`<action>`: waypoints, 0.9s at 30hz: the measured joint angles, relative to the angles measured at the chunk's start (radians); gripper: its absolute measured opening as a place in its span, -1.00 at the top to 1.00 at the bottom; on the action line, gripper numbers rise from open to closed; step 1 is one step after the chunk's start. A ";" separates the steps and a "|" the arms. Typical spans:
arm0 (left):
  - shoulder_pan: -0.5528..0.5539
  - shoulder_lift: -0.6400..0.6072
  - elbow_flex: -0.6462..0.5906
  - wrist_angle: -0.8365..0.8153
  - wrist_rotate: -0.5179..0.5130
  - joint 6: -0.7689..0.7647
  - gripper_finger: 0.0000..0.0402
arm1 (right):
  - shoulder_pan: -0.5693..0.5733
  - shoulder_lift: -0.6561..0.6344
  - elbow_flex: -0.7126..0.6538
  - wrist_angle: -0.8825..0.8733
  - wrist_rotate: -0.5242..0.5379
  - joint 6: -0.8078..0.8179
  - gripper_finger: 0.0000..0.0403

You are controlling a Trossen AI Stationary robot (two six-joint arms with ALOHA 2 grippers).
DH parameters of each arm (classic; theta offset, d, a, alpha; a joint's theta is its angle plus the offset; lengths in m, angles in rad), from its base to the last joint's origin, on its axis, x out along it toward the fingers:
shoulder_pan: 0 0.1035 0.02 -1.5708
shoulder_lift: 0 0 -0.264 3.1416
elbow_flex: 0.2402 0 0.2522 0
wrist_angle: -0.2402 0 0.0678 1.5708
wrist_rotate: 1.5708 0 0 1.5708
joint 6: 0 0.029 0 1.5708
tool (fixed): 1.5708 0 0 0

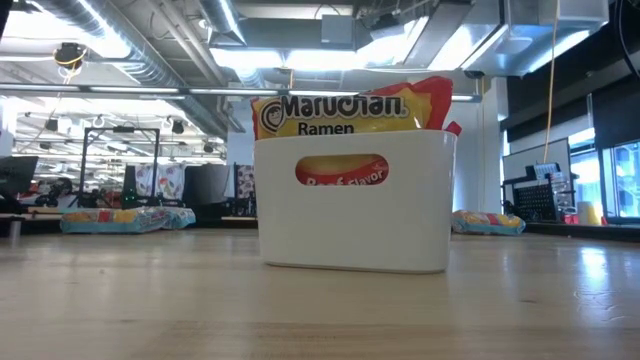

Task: Sort Maruchan noodles
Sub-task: Put the light blue noodle pack into the black bin, then move the light blue noodle pack to the bottom of the table

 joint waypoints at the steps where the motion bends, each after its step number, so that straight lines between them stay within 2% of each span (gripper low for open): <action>1: 0.000 0.000 0.000 0.000 -0.001 0.000 0.33 | 0.000 0.000 0.012 -0.016 -0.002 0.000 -0.11; 9: -0.001 0.001 0.000 0.048 -0.002 -0.041 0.33 | -0.027 0.000 0.169 -0.218 -0.037 0.056 -0.12; 13: -0.012 0.001 0.001 0.005 0.003 -0.007 0.33 | -0.091 0.000 0.233 -0.211 0.000 0.031 -0.12; 16: -0.027 0.001 0.002 -0.070 -0.028 -0.064 0.33 | -0.174 0.000 0.236 -0.070 0.037 -0.104 -0.12; 19: -0.050 0.001 0.002 -0.260 -0.027 -0.138 0.33 | -0.272 0.010 0.213 0.126 0.041 -0.311 -0.12; 23: -0.079 -0.008 0.002 -0.510 -0.074 -0.285 0.33 | -0.407 0.032 0.178 0.357 -0.015 -0.582 -0.12; 27: -0.081 -0.014 0.002 -0.713 -0.090 -0.381 0.34 | -0.537 0.071 0.170 0.480 -0.079 -0.780 -0.12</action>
